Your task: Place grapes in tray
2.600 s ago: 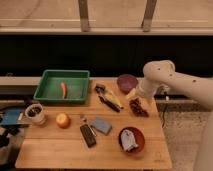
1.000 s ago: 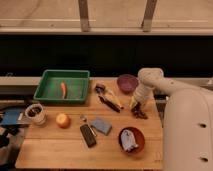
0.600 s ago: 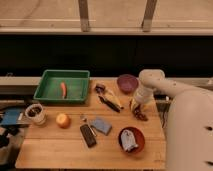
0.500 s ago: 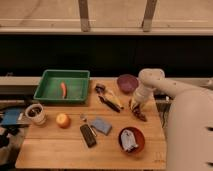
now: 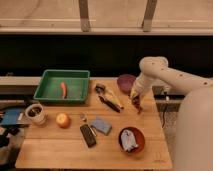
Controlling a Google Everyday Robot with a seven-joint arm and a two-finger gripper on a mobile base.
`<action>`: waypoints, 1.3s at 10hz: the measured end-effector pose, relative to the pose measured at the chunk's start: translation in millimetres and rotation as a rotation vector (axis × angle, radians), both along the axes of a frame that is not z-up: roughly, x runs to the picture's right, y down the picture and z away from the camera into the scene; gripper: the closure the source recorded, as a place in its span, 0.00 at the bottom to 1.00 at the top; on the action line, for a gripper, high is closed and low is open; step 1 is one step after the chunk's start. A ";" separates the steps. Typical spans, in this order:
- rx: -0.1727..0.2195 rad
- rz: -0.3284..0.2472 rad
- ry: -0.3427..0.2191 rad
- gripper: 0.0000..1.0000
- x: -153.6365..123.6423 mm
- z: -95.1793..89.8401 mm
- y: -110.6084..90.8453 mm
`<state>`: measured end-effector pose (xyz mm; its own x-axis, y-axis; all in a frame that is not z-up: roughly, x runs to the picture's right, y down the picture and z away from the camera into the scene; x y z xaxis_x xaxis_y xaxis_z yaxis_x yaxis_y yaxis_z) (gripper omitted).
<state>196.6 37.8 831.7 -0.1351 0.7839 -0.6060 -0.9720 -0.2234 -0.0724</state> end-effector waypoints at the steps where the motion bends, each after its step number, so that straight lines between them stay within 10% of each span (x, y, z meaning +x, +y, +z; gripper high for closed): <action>1: 0.053 0.024 -0.005 1.00 -3.9 -11.3 -16.3; 5: 0.246 0.110 -0.027 1.00 -39.4 -29.3 -76.8; 13: 0.333 0.097 -0.186 1.00 -151.0 -11.7 -146.8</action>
<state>45.6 -109.0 819.9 -0.1301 0.9306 -0.3420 -0.9110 -0.2484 -0.3292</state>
